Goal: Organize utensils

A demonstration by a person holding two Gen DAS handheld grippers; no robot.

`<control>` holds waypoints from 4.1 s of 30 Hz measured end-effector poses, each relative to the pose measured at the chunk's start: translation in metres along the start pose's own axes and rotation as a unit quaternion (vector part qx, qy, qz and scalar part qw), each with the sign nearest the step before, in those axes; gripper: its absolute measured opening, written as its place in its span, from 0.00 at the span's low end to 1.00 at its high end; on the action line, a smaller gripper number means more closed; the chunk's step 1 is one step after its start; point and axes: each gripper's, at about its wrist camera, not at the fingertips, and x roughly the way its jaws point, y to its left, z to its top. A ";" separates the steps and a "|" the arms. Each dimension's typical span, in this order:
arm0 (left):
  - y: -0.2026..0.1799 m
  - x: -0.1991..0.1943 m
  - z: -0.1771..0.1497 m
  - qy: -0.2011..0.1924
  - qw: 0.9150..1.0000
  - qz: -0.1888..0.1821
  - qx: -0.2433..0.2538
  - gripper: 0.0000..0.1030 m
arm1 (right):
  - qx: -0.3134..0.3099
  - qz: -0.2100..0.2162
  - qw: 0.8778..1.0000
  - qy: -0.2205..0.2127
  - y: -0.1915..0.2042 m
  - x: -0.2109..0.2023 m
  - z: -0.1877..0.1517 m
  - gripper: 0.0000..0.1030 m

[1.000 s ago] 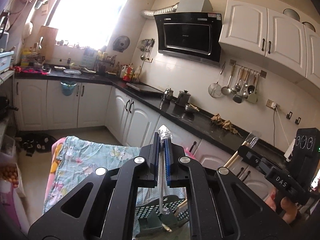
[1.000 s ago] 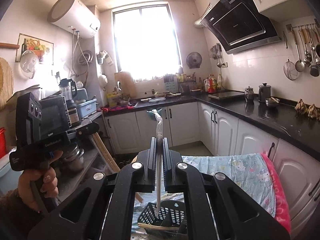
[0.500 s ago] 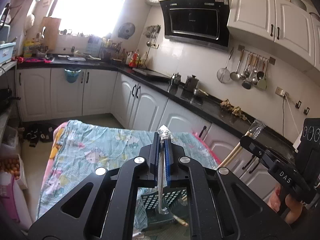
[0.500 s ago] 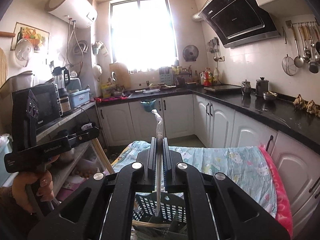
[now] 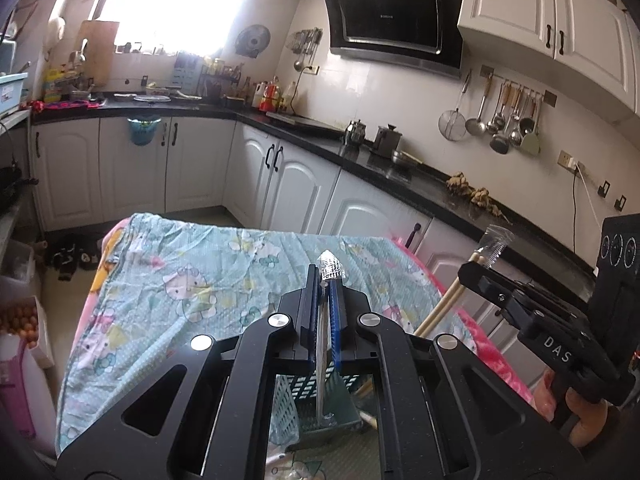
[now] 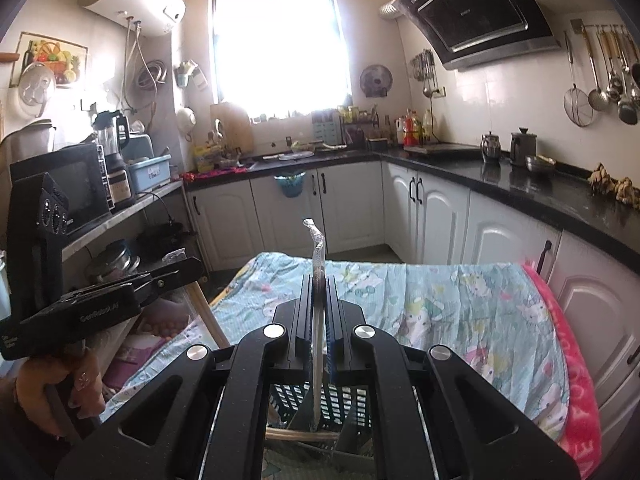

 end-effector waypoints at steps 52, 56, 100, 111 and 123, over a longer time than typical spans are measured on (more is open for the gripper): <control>0.020 -0.078 -0.038 -0.019 0.998 0.040 -0.040 0.90 | -0.015 -0.040 0.999 0.025 0.008 -0.065 -0.044 0.68; 0.020 -0.081 -0.046 -0.013 0.998 0.038 -0.044 0.89 | -0.018 -0.037 0.999 0.032 0.012 -0.068 -0.051 0.69; 0.032 -0.062 -0.193 0.160 0.978 0.015 -0.135 0.89 | 0.041 -0.063 0.979 0.188 -0.011 -0.082 -0.180 0.70; 0.033 -0.039 -0.222 0.215 0.957 -0.028 -0.190 0.69 | 0.082 -0.070 0.965 0.239 -0.035 -0.069 -0.203 0.60; 0.051 -0.009 -0.228 0.239 0.944 -0.015 -0.228 0.47 | 0.150 -0.067 0.940 0.299 -0.057 -0.048 -0.229 0.50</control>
